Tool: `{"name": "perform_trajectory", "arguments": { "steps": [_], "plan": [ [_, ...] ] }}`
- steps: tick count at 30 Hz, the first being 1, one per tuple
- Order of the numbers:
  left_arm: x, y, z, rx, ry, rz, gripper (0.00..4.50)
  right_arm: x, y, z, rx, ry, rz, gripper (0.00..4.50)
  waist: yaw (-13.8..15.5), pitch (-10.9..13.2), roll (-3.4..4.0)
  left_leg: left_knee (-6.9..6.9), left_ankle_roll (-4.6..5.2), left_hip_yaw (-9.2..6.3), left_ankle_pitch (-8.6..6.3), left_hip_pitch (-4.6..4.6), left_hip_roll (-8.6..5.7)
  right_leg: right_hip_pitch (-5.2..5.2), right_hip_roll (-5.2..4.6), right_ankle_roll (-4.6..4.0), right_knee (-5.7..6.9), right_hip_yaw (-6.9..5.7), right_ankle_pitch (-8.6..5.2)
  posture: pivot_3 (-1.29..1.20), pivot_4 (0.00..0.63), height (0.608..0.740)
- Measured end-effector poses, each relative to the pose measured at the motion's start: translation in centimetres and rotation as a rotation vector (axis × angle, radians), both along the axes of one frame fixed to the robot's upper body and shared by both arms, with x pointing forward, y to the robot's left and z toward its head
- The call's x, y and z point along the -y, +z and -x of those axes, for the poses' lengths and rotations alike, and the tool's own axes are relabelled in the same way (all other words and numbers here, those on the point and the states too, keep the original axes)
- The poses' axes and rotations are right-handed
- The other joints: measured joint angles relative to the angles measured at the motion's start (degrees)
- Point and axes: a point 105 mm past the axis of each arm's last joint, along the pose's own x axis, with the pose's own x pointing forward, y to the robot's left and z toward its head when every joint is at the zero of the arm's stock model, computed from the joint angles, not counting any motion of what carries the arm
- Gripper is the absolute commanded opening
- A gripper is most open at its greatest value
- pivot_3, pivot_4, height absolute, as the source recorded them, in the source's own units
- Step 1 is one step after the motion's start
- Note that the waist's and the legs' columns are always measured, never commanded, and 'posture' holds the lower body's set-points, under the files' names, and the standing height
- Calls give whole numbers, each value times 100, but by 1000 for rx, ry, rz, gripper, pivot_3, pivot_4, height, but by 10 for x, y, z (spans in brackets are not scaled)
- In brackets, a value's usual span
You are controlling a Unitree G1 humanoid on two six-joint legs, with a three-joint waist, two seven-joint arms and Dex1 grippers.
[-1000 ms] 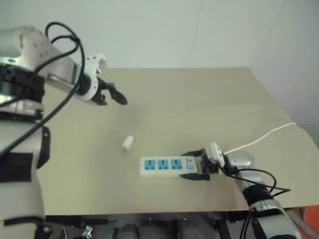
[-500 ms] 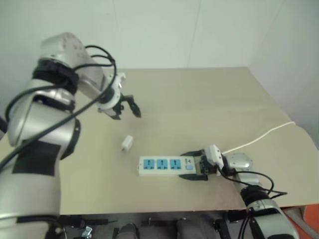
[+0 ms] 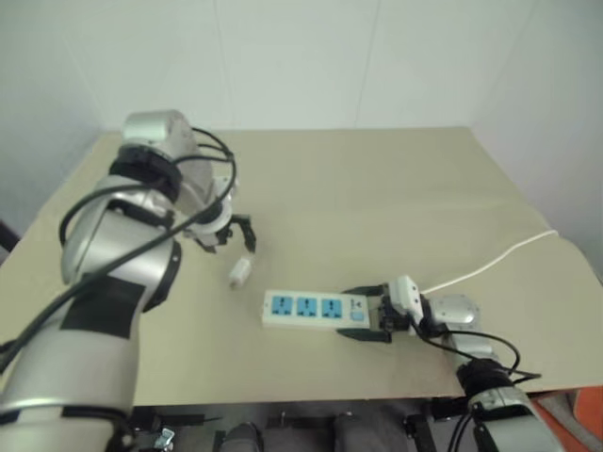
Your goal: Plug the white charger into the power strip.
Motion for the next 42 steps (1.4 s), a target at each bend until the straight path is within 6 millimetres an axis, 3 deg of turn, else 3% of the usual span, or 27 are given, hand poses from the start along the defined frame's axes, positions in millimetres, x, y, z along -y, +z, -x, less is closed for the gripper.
{"name": "perform_trajectory", "arguments": {
  "steps": [8, 20, 25, 29, 38, 42],
  "plan": [
    [9, -5, -2, -1, -30, 11, 4500, -1, -1, 4, -3, -22, -10, 3494, -7, 0, -1, 0, 0, 0, 0, 2, -1, 1, 0, 0, 1, 0, 0, 0, 150, 740],
    [7, -35, 1, -52, -34, -11, 4500, 0, -2, 9, -13, -72, -30, 3494, 2, -1, -2, 0, -1, -1, 1, 2, -1, 2, -1, -1, 4, 0, 1, 0, 150, 740],
    [11, -35, -2, -33, -50, -10, 4500, 1, -2, 11, -17, -99, -41, 3494, 5, -2, -2, 0, -1, -1, 0, 2, -2, 3, -2, -1, 2, 0, 1, 0, 150, 740],
    [13, -37, -5, -16, -60, -12, 3615, 1, -2, 12, -21, -112, -46, 3494, 4, -2, -3, 0, -1, -2, 0, 5, -2, 5, -2, -1, 4, 0, 1, 0, 150, 740],
    [13, -38, -6, -12, -69, -3, 972, 1, -2, 12, -26, -139, -53, 3494, 0, -2, -4, 0, -1, -2, 0, 7, -2, 7, -2, -1, 4, 0, 0, 0, 150, 740],
    [13, -38, -4, -24, -81, 7, 968, 1, -2, 11, -24, -142, -53, 3494, -8, -3, -4, 0, -1, -1, 0, 7, -2, 7, -2, -1, 4, 0, 0, 0, 150, 740]
  ]
}}
